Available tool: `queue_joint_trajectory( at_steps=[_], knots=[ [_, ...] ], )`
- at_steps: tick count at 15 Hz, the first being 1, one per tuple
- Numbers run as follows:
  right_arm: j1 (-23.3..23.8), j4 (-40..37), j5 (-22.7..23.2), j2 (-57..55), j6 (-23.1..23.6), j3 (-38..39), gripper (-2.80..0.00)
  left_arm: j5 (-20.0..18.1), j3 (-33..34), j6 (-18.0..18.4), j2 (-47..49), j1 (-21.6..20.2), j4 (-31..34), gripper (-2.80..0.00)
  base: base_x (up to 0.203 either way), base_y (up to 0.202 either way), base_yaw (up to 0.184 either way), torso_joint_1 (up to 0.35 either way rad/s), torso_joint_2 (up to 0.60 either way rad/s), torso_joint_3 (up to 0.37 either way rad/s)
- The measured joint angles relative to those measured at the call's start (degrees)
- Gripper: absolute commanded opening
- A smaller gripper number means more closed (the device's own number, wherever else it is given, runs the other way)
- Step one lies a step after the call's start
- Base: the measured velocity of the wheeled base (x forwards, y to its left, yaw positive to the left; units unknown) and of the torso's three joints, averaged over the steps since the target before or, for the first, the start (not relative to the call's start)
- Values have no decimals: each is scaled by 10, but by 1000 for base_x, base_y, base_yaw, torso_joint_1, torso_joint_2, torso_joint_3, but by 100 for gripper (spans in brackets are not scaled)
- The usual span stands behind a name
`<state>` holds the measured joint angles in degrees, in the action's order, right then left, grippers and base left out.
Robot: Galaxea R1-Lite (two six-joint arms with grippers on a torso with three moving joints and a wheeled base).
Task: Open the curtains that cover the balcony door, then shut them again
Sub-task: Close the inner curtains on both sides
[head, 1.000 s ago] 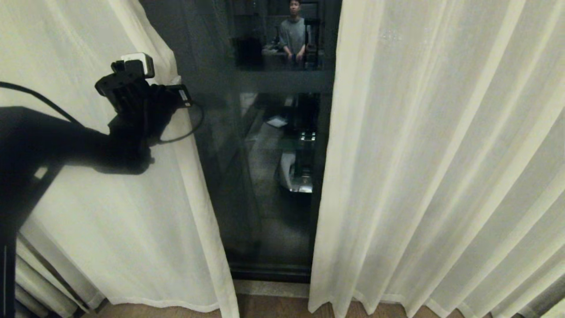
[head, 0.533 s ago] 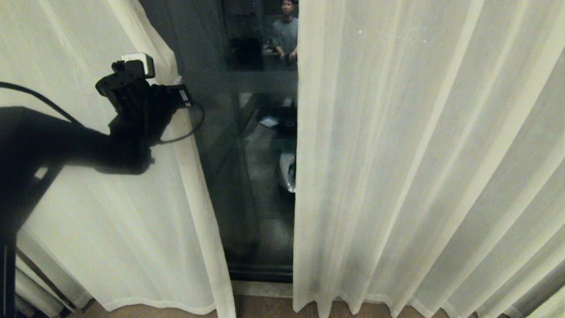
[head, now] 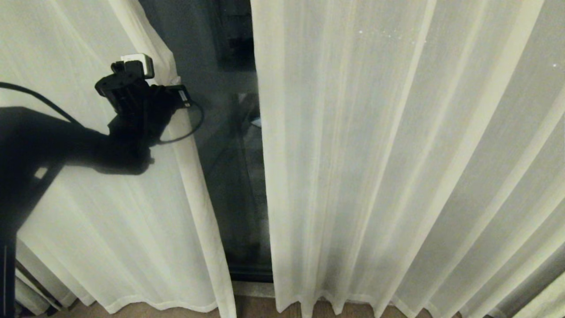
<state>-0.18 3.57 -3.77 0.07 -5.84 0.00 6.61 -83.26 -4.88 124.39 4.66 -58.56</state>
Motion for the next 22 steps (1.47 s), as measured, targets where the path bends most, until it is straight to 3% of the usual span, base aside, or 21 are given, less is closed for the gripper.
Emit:
queue_joint_trajectory(
  at_steps=[22],
  knots=[
    [0, 0, 0, 0, 0, 0, -280, 1, 1, 0, -3, 18, -9, -280, 0, -185, 2, 2, 2, 1]
  ],
)
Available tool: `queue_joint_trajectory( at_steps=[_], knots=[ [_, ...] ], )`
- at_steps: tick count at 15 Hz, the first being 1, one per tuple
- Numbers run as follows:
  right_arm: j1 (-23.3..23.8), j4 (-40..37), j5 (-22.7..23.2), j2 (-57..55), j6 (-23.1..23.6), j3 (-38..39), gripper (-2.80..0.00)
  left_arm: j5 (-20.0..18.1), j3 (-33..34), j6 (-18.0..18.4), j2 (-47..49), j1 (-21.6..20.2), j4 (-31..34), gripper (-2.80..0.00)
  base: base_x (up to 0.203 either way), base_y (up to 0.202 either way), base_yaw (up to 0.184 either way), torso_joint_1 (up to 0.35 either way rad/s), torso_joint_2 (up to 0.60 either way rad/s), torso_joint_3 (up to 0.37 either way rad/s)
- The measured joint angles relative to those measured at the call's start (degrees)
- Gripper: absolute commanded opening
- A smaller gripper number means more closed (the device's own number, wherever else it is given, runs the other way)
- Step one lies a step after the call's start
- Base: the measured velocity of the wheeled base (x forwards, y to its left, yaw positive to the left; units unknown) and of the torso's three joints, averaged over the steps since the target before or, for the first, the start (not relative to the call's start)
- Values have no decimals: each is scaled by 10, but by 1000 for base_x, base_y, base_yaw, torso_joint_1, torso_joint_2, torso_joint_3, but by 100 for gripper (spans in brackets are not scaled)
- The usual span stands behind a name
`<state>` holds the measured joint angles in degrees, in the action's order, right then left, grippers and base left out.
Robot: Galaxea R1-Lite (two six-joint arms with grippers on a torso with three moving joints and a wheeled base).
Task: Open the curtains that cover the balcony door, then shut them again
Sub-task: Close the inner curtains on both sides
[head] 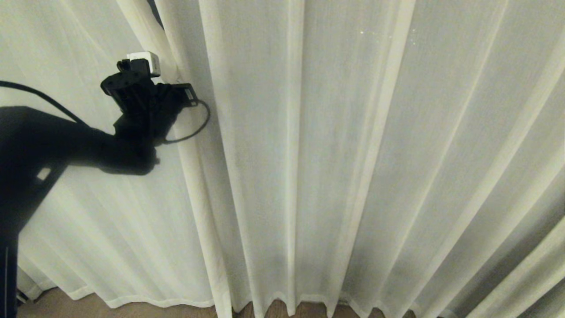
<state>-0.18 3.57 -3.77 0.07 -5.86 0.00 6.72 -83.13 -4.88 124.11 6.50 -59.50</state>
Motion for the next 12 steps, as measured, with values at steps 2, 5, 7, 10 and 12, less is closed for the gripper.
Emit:
queue_joint_trajectory(
  at_steps=[2, 5, 7, 10, 12],
  knots=[
    [1, 0, 0, 0, 0, 0, -280, 0, 0, 0, 0, 0, 0, -280, 0, -185, 5, 15, 5, 6],
    [0, 0, 0, 0, 0, 0, -280, -1, -1, 0, -1, 4, -2, -280, 0, -192, 3, -6, 1, 1],
    [0, 0, 0, 0, 0, 0, -280, 0, 0, 0, -1, -1, 1, -280, 0, -186, 1, 6, 2, -1],
    [0, 0, 0, 0, 0, 0, -280, -1, 0, 0, -1, 4, 0, -280, 0, -186, 2, -2, 2, 4],
    [0, 0, 0, 0, 0, 0, -280, 0, 0, 0, -1, 1, 1, -280, 0, -183, 4, 1, 5, 4]
  ],
)
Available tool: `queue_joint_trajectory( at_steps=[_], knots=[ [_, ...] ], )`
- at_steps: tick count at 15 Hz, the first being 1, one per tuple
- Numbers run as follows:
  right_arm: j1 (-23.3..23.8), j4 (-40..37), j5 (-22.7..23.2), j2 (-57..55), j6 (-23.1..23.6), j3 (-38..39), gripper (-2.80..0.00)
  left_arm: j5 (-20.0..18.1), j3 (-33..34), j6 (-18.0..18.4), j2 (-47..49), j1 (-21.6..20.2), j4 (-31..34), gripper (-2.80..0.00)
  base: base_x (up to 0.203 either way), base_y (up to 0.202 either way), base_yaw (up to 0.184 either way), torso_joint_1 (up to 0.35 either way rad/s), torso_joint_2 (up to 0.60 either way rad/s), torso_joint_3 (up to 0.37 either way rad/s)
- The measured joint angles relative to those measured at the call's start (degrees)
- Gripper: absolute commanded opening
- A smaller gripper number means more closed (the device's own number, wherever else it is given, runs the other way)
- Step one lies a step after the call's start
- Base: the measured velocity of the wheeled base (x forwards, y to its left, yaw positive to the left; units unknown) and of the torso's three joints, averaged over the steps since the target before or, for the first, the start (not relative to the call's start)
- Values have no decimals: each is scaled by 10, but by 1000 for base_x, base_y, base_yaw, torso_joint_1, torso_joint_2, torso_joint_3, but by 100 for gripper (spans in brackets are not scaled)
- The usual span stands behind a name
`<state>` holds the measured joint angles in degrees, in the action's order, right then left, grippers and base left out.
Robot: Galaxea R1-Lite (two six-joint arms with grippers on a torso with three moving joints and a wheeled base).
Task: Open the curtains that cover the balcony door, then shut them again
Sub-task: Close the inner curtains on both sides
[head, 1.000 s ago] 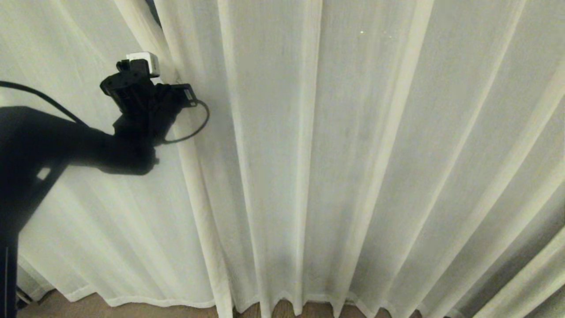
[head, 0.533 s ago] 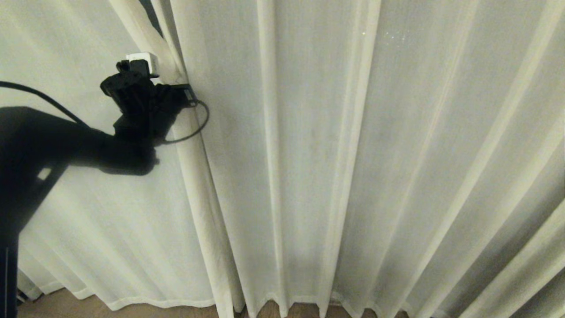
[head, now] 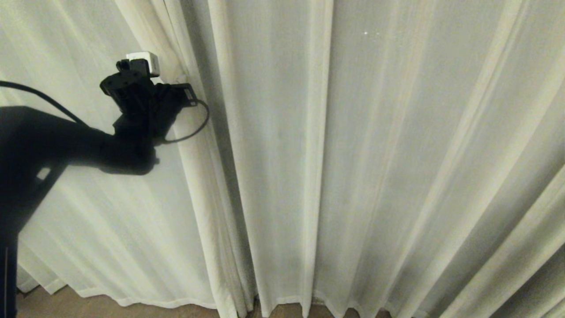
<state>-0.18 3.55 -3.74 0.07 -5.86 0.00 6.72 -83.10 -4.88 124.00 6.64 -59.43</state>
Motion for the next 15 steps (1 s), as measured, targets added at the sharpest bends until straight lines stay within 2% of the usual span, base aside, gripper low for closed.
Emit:
queue_joint_trajectory(
  at_steps=[2, 10, 15],
  knots=[
    [0, 0, 0, 0, 0, 0, -280, 0, 0, 0, 0, 2, -1, -280, 0, -99, 2, 3, 2, -1],
    [0, 0, 0, 0, 0, 0, -280, 0, -1, 0, -6, 2, 0, -280, 0, 0, 0, 0, 0, 0],
    [0, 0, 0, 0, 0, 0, -280, 0, -2, 0, -27, 20, 1, -280, 0, 0, 0, 0, 0, 0]
  ],
)
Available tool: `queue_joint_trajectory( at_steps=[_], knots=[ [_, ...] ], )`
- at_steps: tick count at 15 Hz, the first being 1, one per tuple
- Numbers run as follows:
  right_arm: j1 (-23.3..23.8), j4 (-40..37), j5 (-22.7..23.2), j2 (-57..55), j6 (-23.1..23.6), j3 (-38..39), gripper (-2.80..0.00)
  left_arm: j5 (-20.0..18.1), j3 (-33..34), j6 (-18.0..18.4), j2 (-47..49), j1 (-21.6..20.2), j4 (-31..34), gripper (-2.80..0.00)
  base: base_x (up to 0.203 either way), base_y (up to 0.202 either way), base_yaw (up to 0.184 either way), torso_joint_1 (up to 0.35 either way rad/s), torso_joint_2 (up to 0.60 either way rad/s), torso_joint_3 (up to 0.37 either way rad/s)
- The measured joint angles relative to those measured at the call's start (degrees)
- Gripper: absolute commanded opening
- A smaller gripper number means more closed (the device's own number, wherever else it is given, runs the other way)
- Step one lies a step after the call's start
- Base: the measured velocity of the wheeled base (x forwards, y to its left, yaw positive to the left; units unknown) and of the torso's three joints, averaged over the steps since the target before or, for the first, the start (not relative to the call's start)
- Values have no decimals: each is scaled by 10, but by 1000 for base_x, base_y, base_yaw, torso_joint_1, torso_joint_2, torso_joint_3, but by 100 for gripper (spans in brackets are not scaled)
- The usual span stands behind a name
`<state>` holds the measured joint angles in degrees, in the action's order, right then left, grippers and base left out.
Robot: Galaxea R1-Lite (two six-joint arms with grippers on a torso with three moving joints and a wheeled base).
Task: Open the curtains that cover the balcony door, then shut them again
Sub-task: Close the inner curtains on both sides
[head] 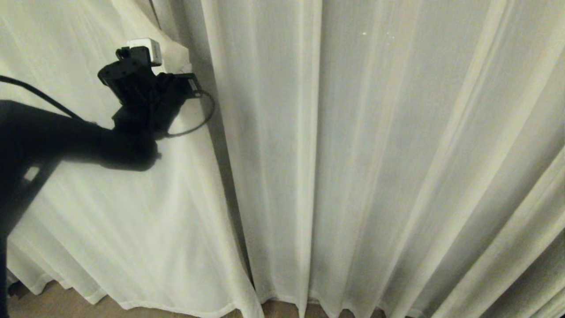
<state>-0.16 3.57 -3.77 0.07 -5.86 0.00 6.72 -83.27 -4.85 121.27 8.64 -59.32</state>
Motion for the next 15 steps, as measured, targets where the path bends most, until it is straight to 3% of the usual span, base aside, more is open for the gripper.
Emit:
queue_joint_trajectory(
  at_steps=[7, 15],
  knots=[
    [0, 0, 0, 0, 0, 0, -280, 1, -4, 1, -22, 98, 6, -280, 0, 0, 0, 0, 0, 0],
    [0, 0, 0, 0, 0, 0, -280, 1, -43, 1, 28, 198, 4, -280, 0, 0, 0, 0, 0, 0]
  ],
)
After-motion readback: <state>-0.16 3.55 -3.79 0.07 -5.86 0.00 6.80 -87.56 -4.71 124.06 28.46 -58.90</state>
